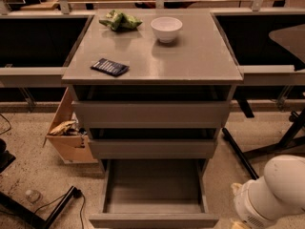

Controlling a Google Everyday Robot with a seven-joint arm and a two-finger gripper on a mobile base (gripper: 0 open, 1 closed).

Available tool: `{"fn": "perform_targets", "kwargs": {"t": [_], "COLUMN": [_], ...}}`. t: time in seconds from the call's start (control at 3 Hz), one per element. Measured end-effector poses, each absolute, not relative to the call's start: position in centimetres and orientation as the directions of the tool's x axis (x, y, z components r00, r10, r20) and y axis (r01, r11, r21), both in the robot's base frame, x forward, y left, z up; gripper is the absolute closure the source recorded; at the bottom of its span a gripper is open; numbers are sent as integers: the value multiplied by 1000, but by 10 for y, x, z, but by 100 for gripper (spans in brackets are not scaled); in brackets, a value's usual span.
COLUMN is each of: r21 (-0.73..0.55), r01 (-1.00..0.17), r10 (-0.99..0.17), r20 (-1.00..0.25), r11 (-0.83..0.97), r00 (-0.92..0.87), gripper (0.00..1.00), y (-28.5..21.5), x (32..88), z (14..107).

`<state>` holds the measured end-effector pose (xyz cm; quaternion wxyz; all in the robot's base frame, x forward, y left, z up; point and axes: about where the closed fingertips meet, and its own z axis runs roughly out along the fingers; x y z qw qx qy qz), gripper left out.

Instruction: Close bottom drawer

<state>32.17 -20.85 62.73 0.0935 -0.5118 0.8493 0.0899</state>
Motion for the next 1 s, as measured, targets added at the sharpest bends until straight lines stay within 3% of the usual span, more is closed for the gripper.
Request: {"fn": "perform_targets", "kwargs": {"t": [0.33, 1.0], "r21": [95, 159], "r01": [-902, -899], "r10": [-856, -819], "r20": [-288, -373], "r11": [420, 407], "r00": [-429, -437], "gripper": [0, 42], "y": [-197, -194], "x": [338, 378], "z": [585, 499]}}
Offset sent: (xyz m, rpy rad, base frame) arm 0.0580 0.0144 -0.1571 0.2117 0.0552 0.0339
